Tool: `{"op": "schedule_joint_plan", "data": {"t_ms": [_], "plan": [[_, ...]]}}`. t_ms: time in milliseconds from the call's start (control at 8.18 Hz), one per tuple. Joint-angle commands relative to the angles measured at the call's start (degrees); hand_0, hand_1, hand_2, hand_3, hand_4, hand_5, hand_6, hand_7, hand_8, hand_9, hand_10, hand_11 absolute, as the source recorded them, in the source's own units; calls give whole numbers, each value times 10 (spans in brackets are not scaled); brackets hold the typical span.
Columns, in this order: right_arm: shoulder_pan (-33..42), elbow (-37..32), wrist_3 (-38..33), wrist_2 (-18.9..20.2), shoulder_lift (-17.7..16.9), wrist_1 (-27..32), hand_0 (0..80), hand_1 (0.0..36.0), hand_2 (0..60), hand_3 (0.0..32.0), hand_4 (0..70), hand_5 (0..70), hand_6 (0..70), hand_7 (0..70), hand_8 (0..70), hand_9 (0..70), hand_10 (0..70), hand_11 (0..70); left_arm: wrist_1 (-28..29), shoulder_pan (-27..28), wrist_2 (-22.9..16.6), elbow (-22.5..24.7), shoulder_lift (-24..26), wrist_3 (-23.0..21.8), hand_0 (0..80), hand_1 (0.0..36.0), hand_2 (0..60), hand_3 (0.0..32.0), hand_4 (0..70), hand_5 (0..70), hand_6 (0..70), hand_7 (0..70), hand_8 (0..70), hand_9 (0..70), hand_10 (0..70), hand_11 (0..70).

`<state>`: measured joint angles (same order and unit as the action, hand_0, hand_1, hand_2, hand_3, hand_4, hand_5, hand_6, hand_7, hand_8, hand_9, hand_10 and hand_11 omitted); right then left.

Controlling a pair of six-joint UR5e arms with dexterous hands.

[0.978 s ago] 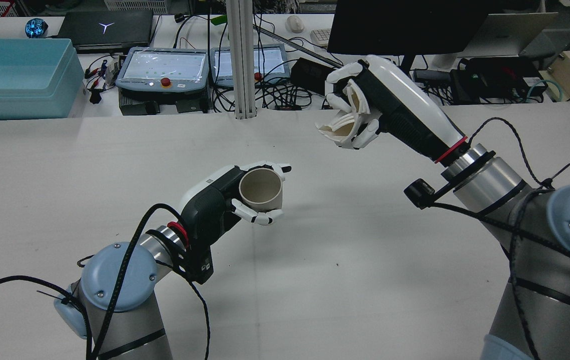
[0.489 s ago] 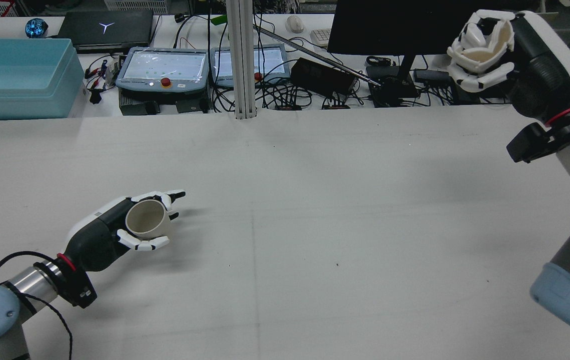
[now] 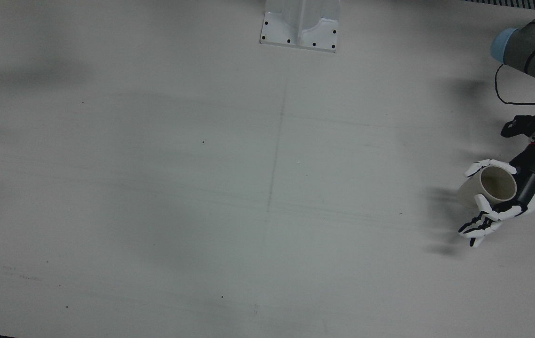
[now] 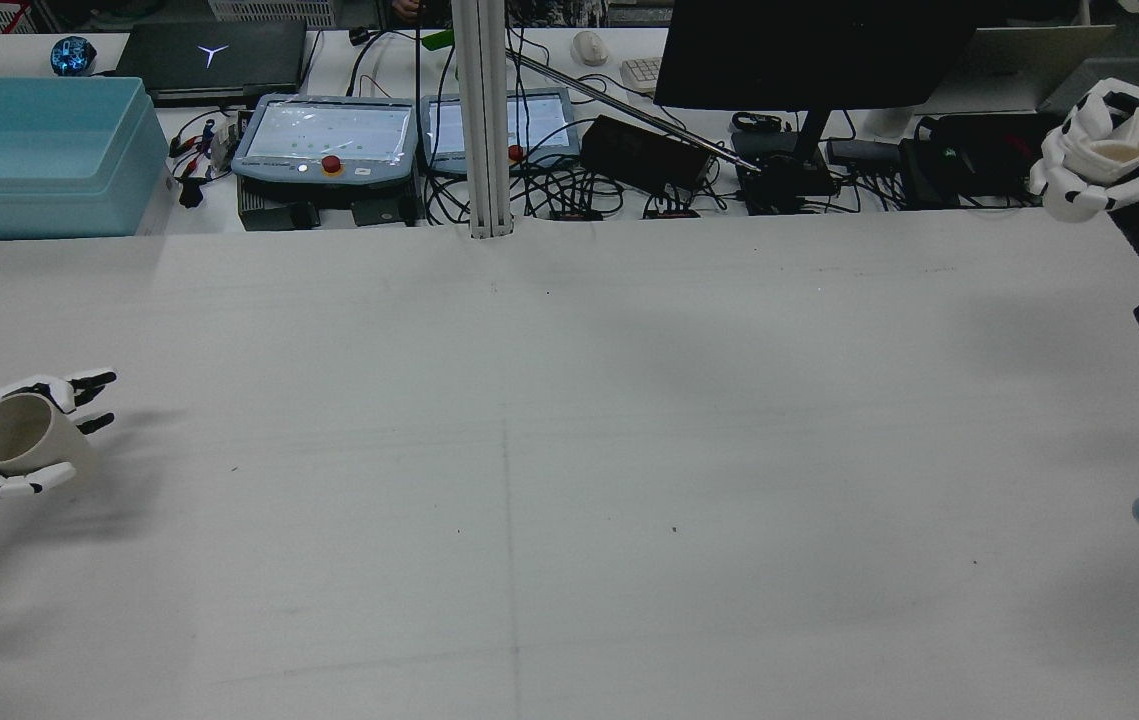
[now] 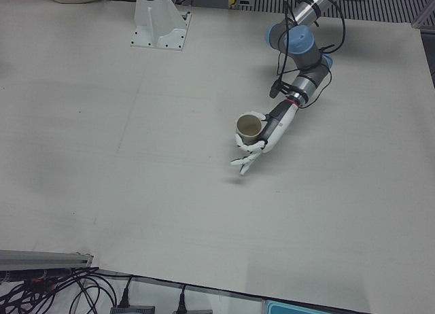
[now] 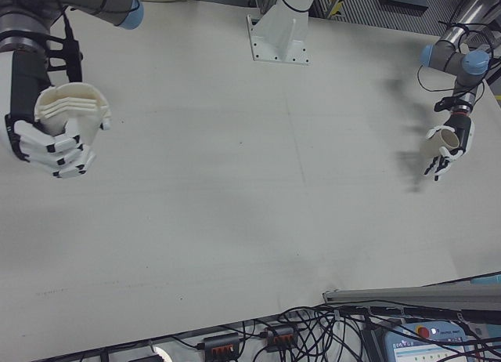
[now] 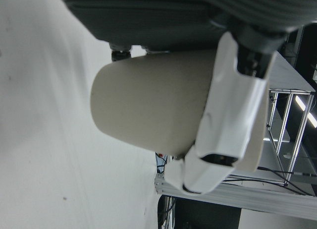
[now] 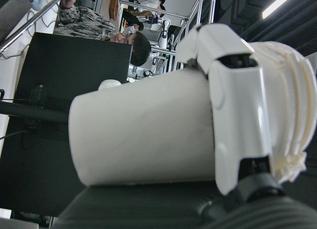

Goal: Pour water
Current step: 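Withdraw both hands apart, still holding their cups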

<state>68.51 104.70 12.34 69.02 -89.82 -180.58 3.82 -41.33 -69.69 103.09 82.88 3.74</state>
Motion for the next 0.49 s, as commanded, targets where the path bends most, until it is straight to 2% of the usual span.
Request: {"op": "schedule_joint_plan", "data": {"t_ms": [0,122,244,367], "plan": [[-1,-315,-19,12,4,255,751,360,600,0,449,700,700,700,585,700,587,700,84,-69,-12,-50,-64,-1,800,360,492,0,658,700,138,220,59,56,73,132],[-9,-424,-20,12,40,309,714,360,600,0,498,700,700,700,598,700,591,700,101,-68,-12,-83,-64,1,800,355,488,0,670,700,142,226,60,58,74,132],[-16,-491,-19,12,60,350,662,360,600,0,557,700,700,700,611,700,599,700,112,-64,-12,-112,-63,5,781,335,484,0,673,700,140,223,60,60,73,129],[-19,-508,-16,10,62,356,652,360,600,0,580,700,700,700,610,700,598,700,116,-62,-12,-130,-59,8,757,326,470,0,666,700,137,220,59,58,74,129]]}}
